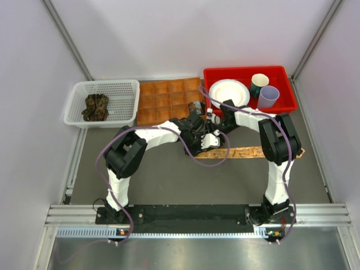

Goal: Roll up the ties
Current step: Roll the tie at the center of the board.

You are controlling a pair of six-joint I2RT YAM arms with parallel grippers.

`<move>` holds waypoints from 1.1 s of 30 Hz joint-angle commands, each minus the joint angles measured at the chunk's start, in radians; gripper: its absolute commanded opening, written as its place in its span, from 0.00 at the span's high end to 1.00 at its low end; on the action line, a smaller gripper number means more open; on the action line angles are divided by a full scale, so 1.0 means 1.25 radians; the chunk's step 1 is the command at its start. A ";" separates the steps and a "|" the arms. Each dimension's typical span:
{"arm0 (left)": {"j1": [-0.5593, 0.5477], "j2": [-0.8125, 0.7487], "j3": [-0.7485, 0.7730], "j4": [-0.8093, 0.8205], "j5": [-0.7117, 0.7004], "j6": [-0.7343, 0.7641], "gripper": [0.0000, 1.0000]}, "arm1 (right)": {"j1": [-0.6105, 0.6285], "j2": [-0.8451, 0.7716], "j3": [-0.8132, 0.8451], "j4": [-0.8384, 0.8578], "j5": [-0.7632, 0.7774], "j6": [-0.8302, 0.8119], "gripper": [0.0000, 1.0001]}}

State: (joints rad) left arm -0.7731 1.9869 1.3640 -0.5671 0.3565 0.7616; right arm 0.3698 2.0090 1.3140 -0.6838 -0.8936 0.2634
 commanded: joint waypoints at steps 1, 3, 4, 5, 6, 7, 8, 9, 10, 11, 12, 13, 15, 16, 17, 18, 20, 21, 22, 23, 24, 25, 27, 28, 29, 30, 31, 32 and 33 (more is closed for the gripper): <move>-0.010 0.087 -0.069 -0.085 -0.058 0.021 0.78 | 0.032 -0.033 0.000 0.083 -0.010 0.030 0.61; -0.010 0.087 -0.066 -0.085 -0.059 0.023 0.78 | 0.043 -0.013 0.007 0.088 0.001 0.035 0.63; -0.010 0.086 -0.068 -0.084 -0.059 0.023 0.78 | 0.046 -0.011 0.008 0.090 0.009 0.030 0.64; -0.010 0.086 -0.068 -0.085 -0.058 0.025 0.78 | 0.049 -0.008 0.005 0.095 0.017 0.030 0.66; -0.010 0.086 -0.066 -0.086 -0.058 0.025 0.78 | 0.049 -0.007 0.005 0.095 0.041 0.027 0.71; -0.010 0.086 -0.065 -0.085 -0.059 0.025 0.78 | 0.049 0.004 0.010 0.081 0.053 0.020 0.76; -0.010 0.086 -0.064 -0.086 -0.059 0.025 0.78 | 0.047 0.008 0.014 0.070 0.058 0.014 0.80; -0.010 0.084 -0.065 -0.086 -0.059 0.025 0.78 | 0.048 0.013 0.018 0.059 0.077 0.007 0.91; -0.010 0.083 -0.066 -0.084 -0.059 0.026 0.78 | 0.045 0.013 0.018 0.043 0.090 -0.004 0.97; -0.010 0.083 -0.069 -0.085 -0.057 0.025 0.78 | 0.045 0.013 0.018 0.035 0.096 -0.013 1.00; -0.010 0.083 -0.070 -0.083 -0.058 0.025 0.78 | 0.045 0.015 0.019 0.028 0.106 -0.020 1.00; -0.010 0.083 -0.073 -0.081 -0.057 0.023 0.76 | 0.044 0.019 0.021 0.019 0.111 -0.029 1.00; -0.010 0.084 -0.070 -0.081 -0.056 0.021 0.75 | 0.043 0.020 0.019 0.013 0.127 -0.035 1.00; -0.009 0.084 -0.068 -0.083 -0.054 0.018 0.74 | 0.042 0.020 0.016 0.014 0.132 -0.035 1.00; -0.009 0.084 -0.068 -0.081 -0.053 0.019 0.73 | 0.043 0.020 0.016 0.017 0.142 -0.032 1.00; -0.009 0.084 -0.068 -0.081 -0.053 0.019 0.70 | 0.043 0.021 0.015 0.018 0.147 -0.033 1.00; -0.009 0.082 -0.066 -0.081 -0.051 0.019 0.61 | 0.043 0.024 0.013 0.023 0.160 -0.029 1.00; -0.009 0.077 -0.066 -0.083 -0.050 0.017 0.57 | 0.044 0.026 0.014 0.022 0.175 -0.029 1.00; -0.009 0.072 -0.069 -0.080 -0.045 0.015 0.53 | 0.043 0.027 0.013 0.022 0.181 -0.028 1.00; -0.007 0.067 -0.073 -0.077 -0.040 0.013 0.48 | 0.044 0.031 0.015 0.023 0.190 -0.028 1.00; -0.006 0.055 -0.073 -0.070 -0.029 0.012 0.46 | 0.045 0.035 0.015 0.019 0.199 -0.030 1.00; -0.004 0.050 -0.071 -0.068 -0.023 0.007 0.43 | 0.046 0.038 0.015 0.022 0.212 -0.033 1.00; 0.002 0.030 -0.073 -0.048 0.001 -0.001 0.37 | 0.049 0.046 0.016 0.023 0.235 -0.035 1.00; 0.012 0.024 -0.074 -0.042 0.012 -0.009 0.36 | 0.048 0.048 0.019 0.023 0.240 -0.036 1.00; 0.018 0.019 -0.074 -0.035 0.020 -0.014 0.34 | 0.051 0.049 0.020 0.023 0.255 -0.039 1.00; 0.024 0.004 -0.076 -0.025 0.031 -0.021 0.33 | 0.051 0.052 0.020 0.023 0.263 -0.040 1.00; 0.040 -0.004 -0.081 -0.009 0.061 -0.026 0.32 | 0.053 0.053 0.019 0.023 0.269 -0.044 1.00; 0.048 -0.022 -0.085 0.002 0.072 -0.030 0.32 | 0.053 0.054 0.019 0.021 0.284 -0.046 1.00; 0.056 -0.033 -0.090 0.013 0.088 -0.031 0.31 | 0.054 0.057 0.019 0.018 0.291 -0.047 1.00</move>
State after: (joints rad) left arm -0.7441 1.9598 1.3155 -0.5060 0.4023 0.7525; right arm 0.4191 2.0483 1.3182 -0.6670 -0.6693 0.2501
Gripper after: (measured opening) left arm 0.679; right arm 0.008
